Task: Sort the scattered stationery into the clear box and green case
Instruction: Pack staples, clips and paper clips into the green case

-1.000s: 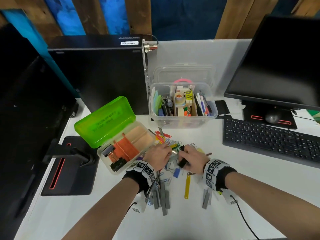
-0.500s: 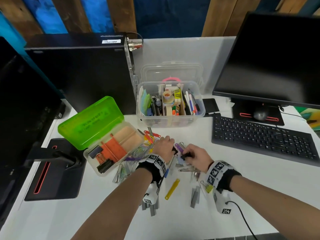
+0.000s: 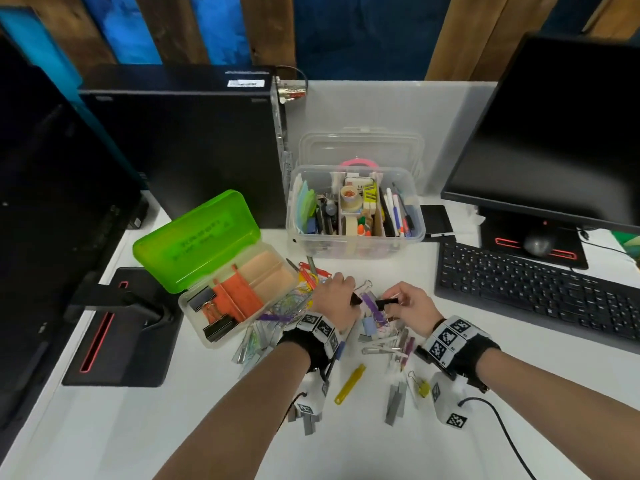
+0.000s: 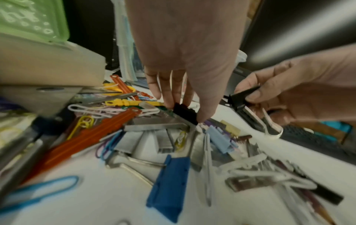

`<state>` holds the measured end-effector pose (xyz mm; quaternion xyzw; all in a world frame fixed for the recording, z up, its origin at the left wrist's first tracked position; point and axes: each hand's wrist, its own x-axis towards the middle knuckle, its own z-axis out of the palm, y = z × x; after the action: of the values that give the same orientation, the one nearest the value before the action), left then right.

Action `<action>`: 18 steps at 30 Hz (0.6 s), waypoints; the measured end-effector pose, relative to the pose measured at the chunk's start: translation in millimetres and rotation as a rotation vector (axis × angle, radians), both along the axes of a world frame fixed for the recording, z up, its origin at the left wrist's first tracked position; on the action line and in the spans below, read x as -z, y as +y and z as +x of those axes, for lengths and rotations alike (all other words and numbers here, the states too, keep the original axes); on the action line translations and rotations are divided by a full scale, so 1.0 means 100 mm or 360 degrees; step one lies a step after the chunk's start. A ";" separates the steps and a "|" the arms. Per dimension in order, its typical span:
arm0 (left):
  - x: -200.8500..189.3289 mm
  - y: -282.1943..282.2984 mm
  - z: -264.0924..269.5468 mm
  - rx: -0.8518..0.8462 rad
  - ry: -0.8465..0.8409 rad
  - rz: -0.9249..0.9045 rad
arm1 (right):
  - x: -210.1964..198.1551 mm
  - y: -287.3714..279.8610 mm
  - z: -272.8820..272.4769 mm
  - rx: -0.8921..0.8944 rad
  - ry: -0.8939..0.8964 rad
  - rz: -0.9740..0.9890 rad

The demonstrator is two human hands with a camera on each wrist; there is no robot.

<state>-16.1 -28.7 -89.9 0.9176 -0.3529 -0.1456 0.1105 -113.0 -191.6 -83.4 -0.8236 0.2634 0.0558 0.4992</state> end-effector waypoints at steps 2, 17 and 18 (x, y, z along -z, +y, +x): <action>-0.07 0.18 0.08 -0.0048 0.0109 -0.0169 | 0.01 0.09 0.07 0.0016 -0.0027 -0.0026; -0.43 1.96 1.00 -0.0737 0.0506 -0.0497 | -0.21 1.44 1.12 -0.0197 -0.0158 0.0162; -0.43 2.06 1.03 -0.0781 0.0448 -0.0441 | -0.22 1.53 1.17 -0.0211 -0.0161 0.0175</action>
<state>87.2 176.9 -47.1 0.9224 -0.1187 -0.1908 0.3140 4.2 -39.0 -61.0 -0.8123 0.1794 0.0613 0.5516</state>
